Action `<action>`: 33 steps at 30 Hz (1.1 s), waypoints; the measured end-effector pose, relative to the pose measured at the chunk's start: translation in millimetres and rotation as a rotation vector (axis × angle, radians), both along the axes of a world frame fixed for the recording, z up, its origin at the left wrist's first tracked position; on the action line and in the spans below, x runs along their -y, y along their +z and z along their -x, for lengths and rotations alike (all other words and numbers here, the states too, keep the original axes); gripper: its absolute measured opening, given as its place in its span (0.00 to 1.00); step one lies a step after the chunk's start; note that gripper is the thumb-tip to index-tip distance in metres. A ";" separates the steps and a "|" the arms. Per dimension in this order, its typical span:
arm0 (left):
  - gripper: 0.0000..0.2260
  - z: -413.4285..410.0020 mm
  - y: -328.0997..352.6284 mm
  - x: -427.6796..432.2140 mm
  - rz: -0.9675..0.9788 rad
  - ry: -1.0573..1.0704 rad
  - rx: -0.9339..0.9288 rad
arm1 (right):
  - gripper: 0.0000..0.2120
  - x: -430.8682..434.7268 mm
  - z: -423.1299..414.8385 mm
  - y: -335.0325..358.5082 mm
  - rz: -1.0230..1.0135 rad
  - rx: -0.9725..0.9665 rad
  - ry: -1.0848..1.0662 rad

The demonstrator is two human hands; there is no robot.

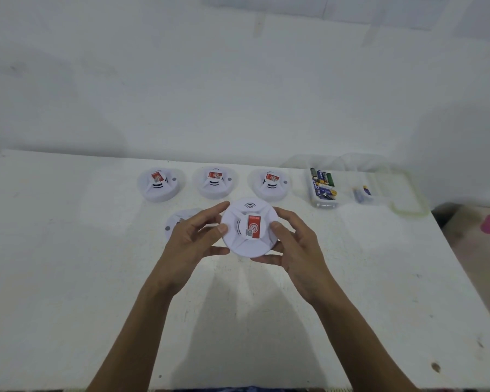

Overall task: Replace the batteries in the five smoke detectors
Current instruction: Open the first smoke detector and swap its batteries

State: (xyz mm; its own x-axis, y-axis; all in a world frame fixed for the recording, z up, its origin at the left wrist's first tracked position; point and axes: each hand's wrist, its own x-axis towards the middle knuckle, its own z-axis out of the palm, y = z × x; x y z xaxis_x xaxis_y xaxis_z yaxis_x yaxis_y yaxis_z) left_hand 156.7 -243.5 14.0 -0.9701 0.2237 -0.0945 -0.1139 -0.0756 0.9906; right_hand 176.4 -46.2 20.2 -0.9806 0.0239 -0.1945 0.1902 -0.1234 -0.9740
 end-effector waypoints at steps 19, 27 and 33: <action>0.19 -1.4 0.1 -0.2 0.011 0.010 0.002 | 0.13 -0.3 -3.0 0.1 0.019 0.011 0.006; 0.20 -0.3 -1.5 1.0 0.014 0.006 0.007 | 0.13 -0.2 -2.7 -2.3 0.024 0.006 0.000; 0.20 -0.4 -3.2 0.4 0.022 0.009 0.001 | 0.13 0.0 -1.4 -5.1 0.022 0.038 -0.018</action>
State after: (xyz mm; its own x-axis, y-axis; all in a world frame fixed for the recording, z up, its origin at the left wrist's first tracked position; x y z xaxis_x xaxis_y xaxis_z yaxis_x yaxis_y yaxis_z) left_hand 157.1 -243.9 10.8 -0.9721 0.2124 -0.0998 -0.1139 -0.0551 0.9920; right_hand 177.8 -46.2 15.0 -0.9719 0.0366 -0.2325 0.2248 -0.1486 -0.9630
